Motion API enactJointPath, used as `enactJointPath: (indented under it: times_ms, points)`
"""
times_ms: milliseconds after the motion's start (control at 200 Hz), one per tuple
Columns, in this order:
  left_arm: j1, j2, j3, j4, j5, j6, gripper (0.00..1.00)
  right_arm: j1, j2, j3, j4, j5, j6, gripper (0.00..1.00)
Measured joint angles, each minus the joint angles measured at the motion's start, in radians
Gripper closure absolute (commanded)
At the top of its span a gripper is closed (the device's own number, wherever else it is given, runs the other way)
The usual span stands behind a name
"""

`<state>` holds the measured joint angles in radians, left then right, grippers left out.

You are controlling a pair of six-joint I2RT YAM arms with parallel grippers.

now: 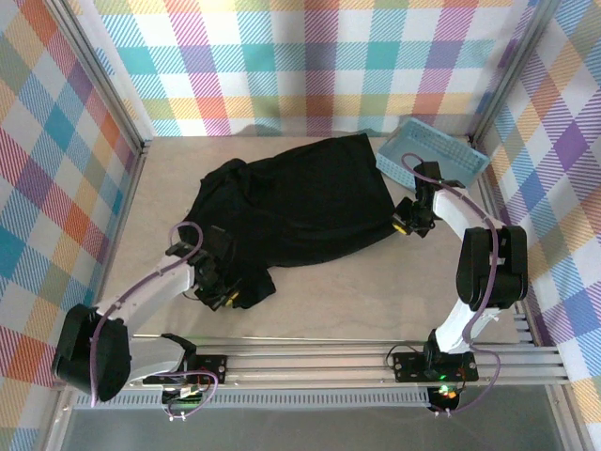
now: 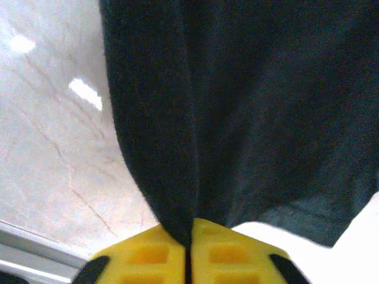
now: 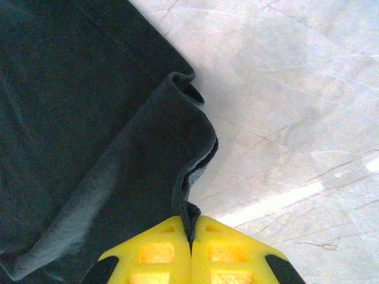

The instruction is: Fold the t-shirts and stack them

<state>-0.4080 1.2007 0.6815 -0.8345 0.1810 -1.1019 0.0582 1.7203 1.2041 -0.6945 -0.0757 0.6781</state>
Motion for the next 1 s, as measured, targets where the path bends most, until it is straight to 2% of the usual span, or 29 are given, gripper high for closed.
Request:
enactJointPath:
  times_ms: [75, 145, 215, 280, 375, 485, 765, 1000]
  points:
    - [0.013, 0.04, 0.003, 0.0, 0.058, 0.023, 0.45, -0.004, 0.003, 0.0, -0.005, 0.008, -0.009, 1.0]
    - [0.028, 0.117, 0.084, -0.053, 0.059, 0.082, 0.44, -0.01, 0.013, 0.0, -0.006, 0.013, -0.014, 1.0]
    - [0.069, 0.148, 0.182, -0.09, 0.003, 0.132, 0.46, -0.021, 0.026, 0.0, -0.006, 0.012, -0.017, 1.0]
    - [0.155, 0.129, 0.246, -0.092, -0.053, 0.169, 0.46, -0.03, 0.04, 0.003, -0.01, 0.011, -0.023, 1.0]
    - [0.305, 0.09, 0.256, -0.072, -0.121, 0.209, 0.47, -0.033, 0.062, 0.018, -0.017, 0.003, -0.033, 1.0]
    - [0.414, 0.134, 0.256, -0.053, -0.174, 0.274, 0.48, -0.033, 0.08, 0.034, -0.022, -0.015, -0.04, 1.0]
    - [0.443, 0.278, 0.219, 0.092, -0.172, 0.409, 0.51, -0.033, 0.089, 0.036, -0.025, -0.041, -0.04, 1.0]
    - [0.444, 0.311, 0.171, 0.164, -0.188, 0.455, 0.56, -0.033, 0.092, 0.036, -0.025, -0.042, -0.04, 1.0]
